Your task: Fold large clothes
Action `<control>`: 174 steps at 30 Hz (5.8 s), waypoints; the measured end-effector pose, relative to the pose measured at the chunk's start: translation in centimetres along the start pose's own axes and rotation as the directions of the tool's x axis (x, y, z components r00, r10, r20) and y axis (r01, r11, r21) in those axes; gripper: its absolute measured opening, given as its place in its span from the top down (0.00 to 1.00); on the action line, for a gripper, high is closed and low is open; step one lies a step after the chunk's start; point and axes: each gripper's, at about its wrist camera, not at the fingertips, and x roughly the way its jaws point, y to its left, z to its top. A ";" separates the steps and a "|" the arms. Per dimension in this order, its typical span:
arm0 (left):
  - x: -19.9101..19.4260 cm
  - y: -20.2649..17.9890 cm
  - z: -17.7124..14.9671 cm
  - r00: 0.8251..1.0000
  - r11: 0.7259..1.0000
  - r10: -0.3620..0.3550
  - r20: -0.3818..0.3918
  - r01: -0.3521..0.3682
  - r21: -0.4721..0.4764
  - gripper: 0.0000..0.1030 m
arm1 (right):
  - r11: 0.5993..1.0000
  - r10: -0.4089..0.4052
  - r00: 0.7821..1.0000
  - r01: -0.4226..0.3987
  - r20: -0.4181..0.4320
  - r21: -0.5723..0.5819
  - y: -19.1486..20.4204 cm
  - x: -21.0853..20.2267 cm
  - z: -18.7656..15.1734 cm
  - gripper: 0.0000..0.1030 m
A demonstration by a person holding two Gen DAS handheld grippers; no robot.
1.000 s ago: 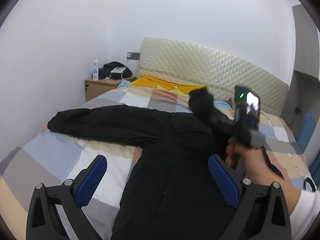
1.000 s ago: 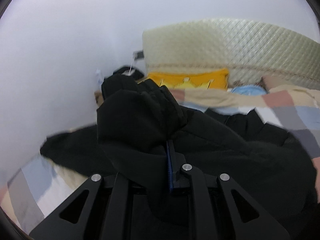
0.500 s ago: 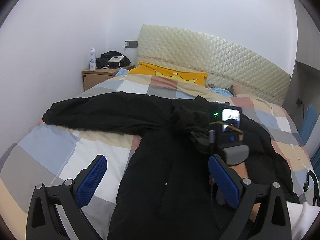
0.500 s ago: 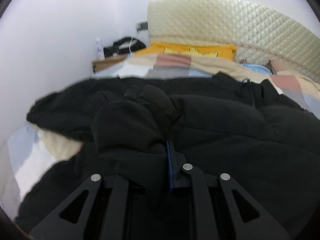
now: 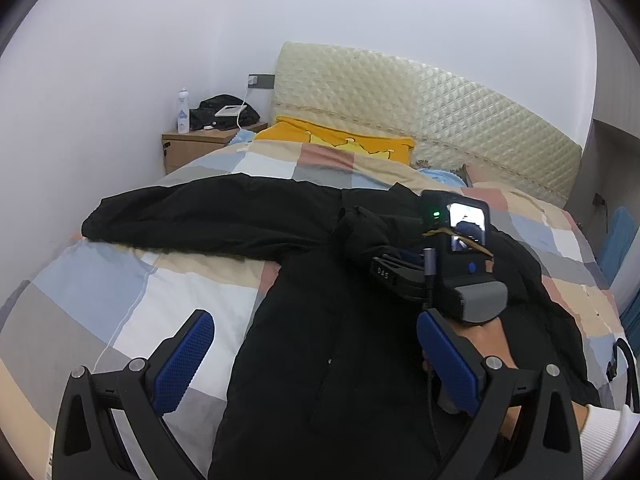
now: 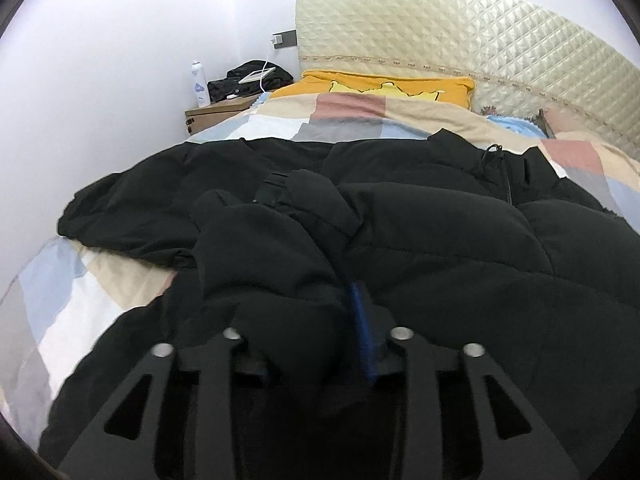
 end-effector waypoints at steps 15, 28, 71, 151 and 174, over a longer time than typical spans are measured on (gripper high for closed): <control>-1.0 -0.2 -0.4 1.000 1.000 0.005 0.024 -0.005 -0.012 0.01 | 0.999 0.037 0.996 -0.037 0.081 0.001 -2.1 -9.5 1.6 0.44; -2.9 -3.3 -1.5 0.999 0.999 0.009 0.049 -0.011 0.032 0.01 | 0.997 -0.073 0.988 0.078 0.135 -0.029 -7.4 -21.1 0.2 0.42; -2.8 -5.3 -2.8 0.999 0.997 -0.025 0.023 0.023 0.074 0.01 | 0.973 -0.212 0.953 0.186 0.215 0.135 -13.7 -35.3 -14.8 0.32; 23.4 42.0 8.2 0.996 0.647 0.062 0.058 0.004 -0.763 0.86 | 0.918 -0.365 0.928 0.345 0.079 0.197 -11.6 -25.6 -10.6 0.18; 5.6 24.0 22.6 0.951 0.909 0.244 0.188 -0.157 -0.387 0.91 | 0.971 -0.212 0.968 0.193 0.136 0.141 -12.1 -29.6 -11.6 0.17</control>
